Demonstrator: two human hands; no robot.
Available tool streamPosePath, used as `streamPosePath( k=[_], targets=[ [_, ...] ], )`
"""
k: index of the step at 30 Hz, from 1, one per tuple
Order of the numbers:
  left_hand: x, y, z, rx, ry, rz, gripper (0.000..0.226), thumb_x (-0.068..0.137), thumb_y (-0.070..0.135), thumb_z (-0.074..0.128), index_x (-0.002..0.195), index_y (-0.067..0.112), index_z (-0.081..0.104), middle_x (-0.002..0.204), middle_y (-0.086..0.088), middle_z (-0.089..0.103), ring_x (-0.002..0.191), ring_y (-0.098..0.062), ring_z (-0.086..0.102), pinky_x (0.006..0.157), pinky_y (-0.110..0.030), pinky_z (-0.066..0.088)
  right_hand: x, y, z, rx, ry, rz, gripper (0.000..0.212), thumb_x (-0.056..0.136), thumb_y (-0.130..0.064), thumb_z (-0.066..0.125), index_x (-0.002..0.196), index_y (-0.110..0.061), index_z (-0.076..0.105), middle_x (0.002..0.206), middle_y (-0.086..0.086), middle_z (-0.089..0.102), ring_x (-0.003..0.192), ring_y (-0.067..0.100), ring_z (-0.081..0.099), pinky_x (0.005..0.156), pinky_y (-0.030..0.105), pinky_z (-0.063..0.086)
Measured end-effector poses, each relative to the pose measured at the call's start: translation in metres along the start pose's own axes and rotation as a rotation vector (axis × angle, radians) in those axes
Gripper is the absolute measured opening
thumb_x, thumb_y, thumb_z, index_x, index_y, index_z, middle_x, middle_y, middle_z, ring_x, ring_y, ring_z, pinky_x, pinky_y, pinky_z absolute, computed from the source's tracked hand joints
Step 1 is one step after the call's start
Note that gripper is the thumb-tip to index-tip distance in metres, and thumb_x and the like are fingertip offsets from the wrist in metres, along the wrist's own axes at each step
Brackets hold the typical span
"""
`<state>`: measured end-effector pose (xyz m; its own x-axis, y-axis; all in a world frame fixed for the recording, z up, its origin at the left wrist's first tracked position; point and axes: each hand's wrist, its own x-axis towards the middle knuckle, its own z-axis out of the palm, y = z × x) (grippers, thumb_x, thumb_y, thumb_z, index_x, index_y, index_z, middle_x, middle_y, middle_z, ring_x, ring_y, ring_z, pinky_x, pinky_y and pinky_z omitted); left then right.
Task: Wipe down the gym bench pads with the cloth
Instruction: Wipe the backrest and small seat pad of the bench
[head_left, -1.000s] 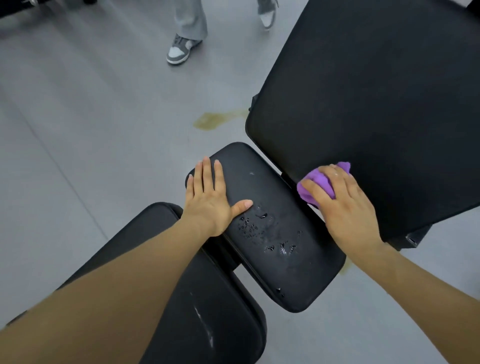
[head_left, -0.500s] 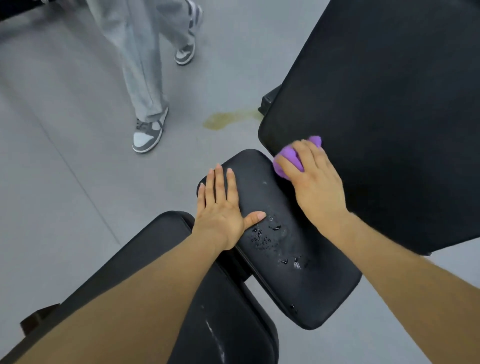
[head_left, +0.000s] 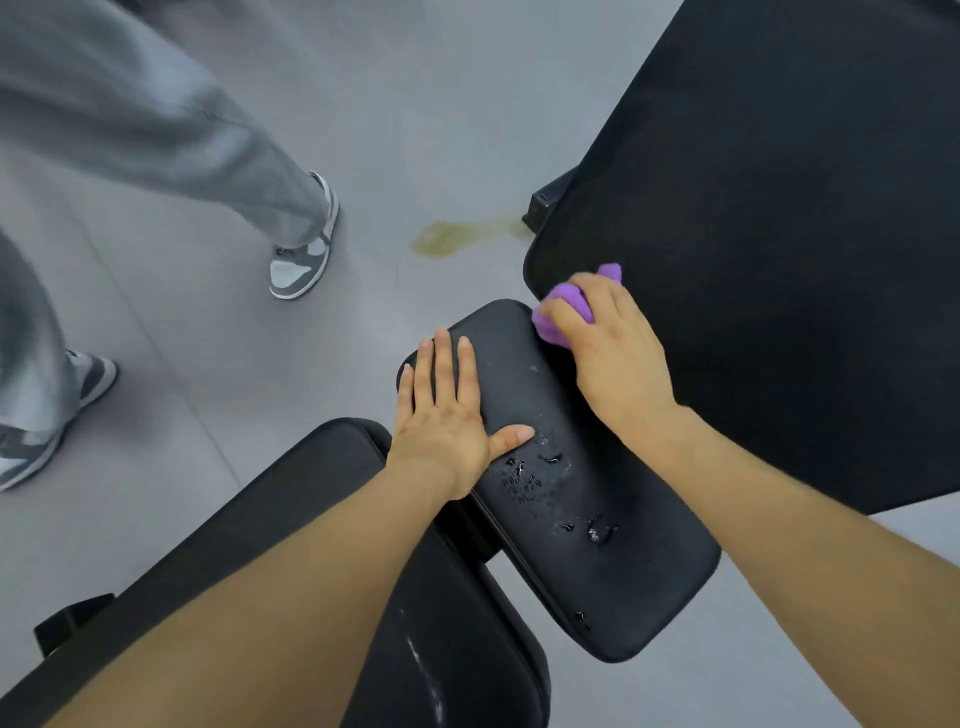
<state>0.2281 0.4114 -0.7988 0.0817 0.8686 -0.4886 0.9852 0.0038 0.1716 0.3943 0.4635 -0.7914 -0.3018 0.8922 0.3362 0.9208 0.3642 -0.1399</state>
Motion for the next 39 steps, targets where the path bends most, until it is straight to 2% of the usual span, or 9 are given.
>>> streamPosePath(
  k=[2,5,11,16,23,28,32,36,39],
  targets=[
    [-0.001,-0.001,0.000,-0.002,-0.003,0.003,0.104,0.078,0.079,0.020,0.140,0.013,-0.032,0.148,-0.011,-0.038,0.137,-0.023,-0.035,0.111,-0.039,-0.020,-0.033,0.003,-0.020,0.149,-0.159,0.089,0.037,0.077,0.004,0.047,0.105,-0.016,0.062,0.119,0.002,0.052,0.105,0.022,0.051,0.071,0.032,0.052],
    [0.000,-0.002,0.000,-0.004,0.004,0.014,0.104,0.077,0.079,0.018,0.139,0.012,-0.033,0.148,-0.012,-0.038,0.137,-0.024,-0.035,0.111,-0.041,-0.019,-0.073,0.000,-0.033,0.401,-0.292,0.172,0.055,0.078,0.007,0.060,0.122,-0.027,0.055,0.131,-0.008,0.040,0.115,0.013,0.052,0.088,0.035,0.053],
    [0.000,-0.002,0.002,0.001,0.024,0.019,0.103,0.078,0.079,0.018,0.134,0.011,-0.036,0.148,-0.013,-0.037,0.137,-0.025,-0.034,0.109,-0.040,-0.022,-0.016,-0.025,0.003,0.384,-0.177,0.108,0.031,0.092,-0.019,0.057,0.123,-0.014,0.057,0.124,0.002,0.055,0.115,0.024,0.053,0.096,0.040,0.046],
    [-0.001,-0.001,0.000,-0.001,0.012,0.016,0.101,0.078,0.078,0.019,0.129,0.012,-0.039,0.148,-0.012,-0.038,0.137,-0.025,-0.034,0.107,-0.039,-0.023,0.039,-0.035,0.022,0.272,-0.260,0.042,0.036,0.095,-0.031,0.049,0.130,-0.022,0.049,0.132,0.009,0.041,0.115,0.026,0.041,0.086,0.036,0.045],
    [0.000,-0.003,0.002,-0.035,0.035,0.032,0.104,0.077,0.079,0.020,0.134,0.013,-0.037,0.148,-0.011,-0.037,0.137,-0.025,-0.034,0.107,-0.039,-0.023,-0.061,-0.017,-0.022,0.152,-0.300,0.104,0.036,0.082,-0.022,0.069,0.117,-0.020,0.058,0.115,0.006,0.051,0.091,0.023,0.051,0.055,0.033,0.052],
    [0.000,-0.004,0.003,-0.032,0.057,0.035,0.101,0.077,0.079,0.018,0.129,0.013,-0.038,0.145,-0.010,-0.041,0.137,-0.024,-0.034,0.106,-0.039,-0.024,0.007,-0.038,0.022,0.079,-0.167,0.176,0.027,0.089,-0.028,0.060,0.110,-0.011,0.061,0.105,0.018,0.052,0.083,0.032,0.047,0.064,0.039,0.049],
    [-0.001,-0.003,0.003,-0.022,0.044,0.033,0.100,0.078,0.079,0.017,0.128,0.013,-0.039,0.147,-0.011,-0.039,0.136,-0.024,-0.035,0.107,-0.039,-0.023,0.067,-0.050,0.044,0.025,-0.302,0.170,0.034,0.098,-0.029,0.044,0.128,-0.014,0.047,0.125,0.016,0.042,0.103,0.032,0.042,0.080,0.036,0.041],
    [0.000,-0.003,0.002,-0.045,0.047,0.035,0.100,0.078,0.078,0.020,0.128,0.014,-0.039,0.148,-0.012,-0.037,0.137,-0.024,-0.035,0.107,-0.039,-0.023,0.009,-0.037,0.013,0.068,-0.219,0.186,0.029,0.094,-0.036,0.051,0.119,-0.022,0.057,0.109,0.011,0.047,0.091,0.027,0.047,0.061,0.036,0.048],
    [0.000,-0.003,0.003,-0.047,0.054,0.038,0.102,0.077,0.079,0.021,0.130,0.014,-0.038,0.149,-0.011,-0.036,0.138,-0.025,-0.033,0.107,-0.039,-0.023,-0.056,-0.023,-0.016,0.029,-0.307,0.220,0.026,0.092,-0.030,0.057,0.117,-0.024,0.060,0.102,0.007,0.047,0.086,0.025,0.048,0.053,0.032,0.047]
  ],
)
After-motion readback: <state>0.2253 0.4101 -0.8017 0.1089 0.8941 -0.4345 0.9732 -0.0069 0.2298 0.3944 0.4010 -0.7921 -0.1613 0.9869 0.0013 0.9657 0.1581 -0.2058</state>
